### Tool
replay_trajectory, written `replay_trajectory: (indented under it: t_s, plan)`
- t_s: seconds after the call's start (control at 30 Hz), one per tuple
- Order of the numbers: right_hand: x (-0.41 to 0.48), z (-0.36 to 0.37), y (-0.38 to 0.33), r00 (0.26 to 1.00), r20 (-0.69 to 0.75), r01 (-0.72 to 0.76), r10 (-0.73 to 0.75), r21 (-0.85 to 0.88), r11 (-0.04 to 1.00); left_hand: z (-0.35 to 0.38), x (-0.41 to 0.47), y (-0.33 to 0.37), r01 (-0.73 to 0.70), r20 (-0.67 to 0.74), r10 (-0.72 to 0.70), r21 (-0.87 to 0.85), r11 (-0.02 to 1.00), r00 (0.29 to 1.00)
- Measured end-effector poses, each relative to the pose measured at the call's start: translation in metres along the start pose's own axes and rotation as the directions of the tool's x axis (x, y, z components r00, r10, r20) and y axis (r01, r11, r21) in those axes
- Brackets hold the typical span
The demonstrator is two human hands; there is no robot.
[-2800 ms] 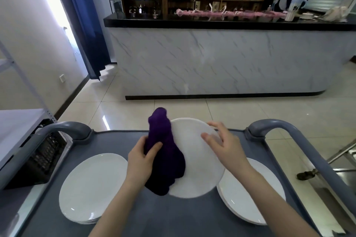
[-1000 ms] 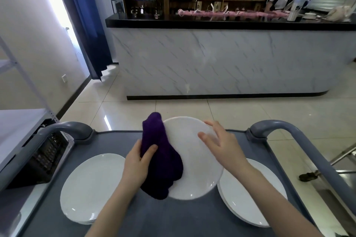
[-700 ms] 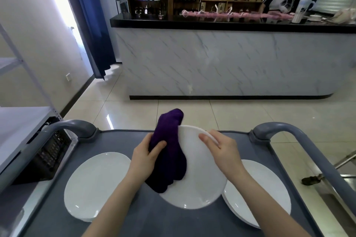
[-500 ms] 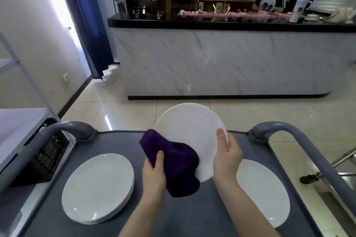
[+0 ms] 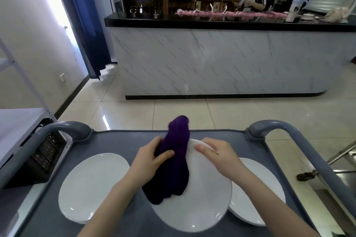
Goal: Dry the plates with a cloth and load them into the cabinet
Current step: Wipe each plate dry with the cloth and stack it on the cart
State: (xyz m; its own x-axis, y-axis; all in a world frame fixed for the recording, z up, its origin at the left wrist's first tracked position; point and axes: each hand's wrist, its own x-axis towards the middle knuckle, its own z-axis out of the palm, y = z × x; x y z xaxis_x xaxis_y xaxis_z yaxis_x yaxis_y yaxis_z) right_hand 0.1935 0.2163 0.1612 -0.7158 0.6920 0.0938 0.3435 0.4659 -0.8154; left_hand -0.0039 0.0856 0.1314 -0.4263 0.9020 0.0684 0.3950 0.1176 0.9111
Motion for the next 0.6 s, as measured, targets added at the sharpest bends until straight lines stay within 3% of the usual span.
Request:
replay_trajectory:
  t_s: [0.07, 0.13, 0.23, 0.3, 0.4, 0.5, 0.6]
  plan:
    - [0.003, -0.003, -0.004, 1.000, -0.023, 0.010, -0.010, 0.006, 1.000, 0.002, 0.002, 0.006, 0.001, -0.010, -0.001, 0.019, 1.000, 1.000]
    - [0.004, -0.009, -0.005, 0.990, -0.141, -0.008, 0.017, 0.067, 0.998, 0.004, 0.001, 0.007, 0.055, -0.127, -0.058, -0.022, 0.998, 0.990]
    - [0.004, -0.008, -0.003, 0.902, -0.409, -0.042, 0.140, 0.239, 0.970, 0.018, -0.009, 0.003, 0.161, -0.257, -0.244, -0.307, 0.938, 0.935]
    - [0.003, 0.000, -0.001, 0.836, -0.510, -0.037, 0.200, 0.312, 0.949, 0.030, -0.019, 0.000, 0.187, -0.227, -0.314, -0.449, 0.873, 0.922]
    - [-0.005, 0.007, 0.007, 0.852, -0.496, -0.036, 0.168, 0.265, 0.964, 0.029, -0.026, -0.005, 0.197, -0.113, -0.317, -0.579, 0.791, 0.942]
    - [-0.005, -0.001, 0.018, 0.894, -0.412, -0.135, 0.179, 0.134, 0.982, 0.021, -0.030, -0.009, 0.145, -0.155, -0.264, -0.531, 0.835, 0.952]
    - [0.000, -0.006, 0.022, 0.889, -0.402, -0.283, 0.221, -0.103, 0.954, 0.022, -0.031, -0.003, 0.054, -0.348, -0.152, -0.274, 0.960, 0.925]
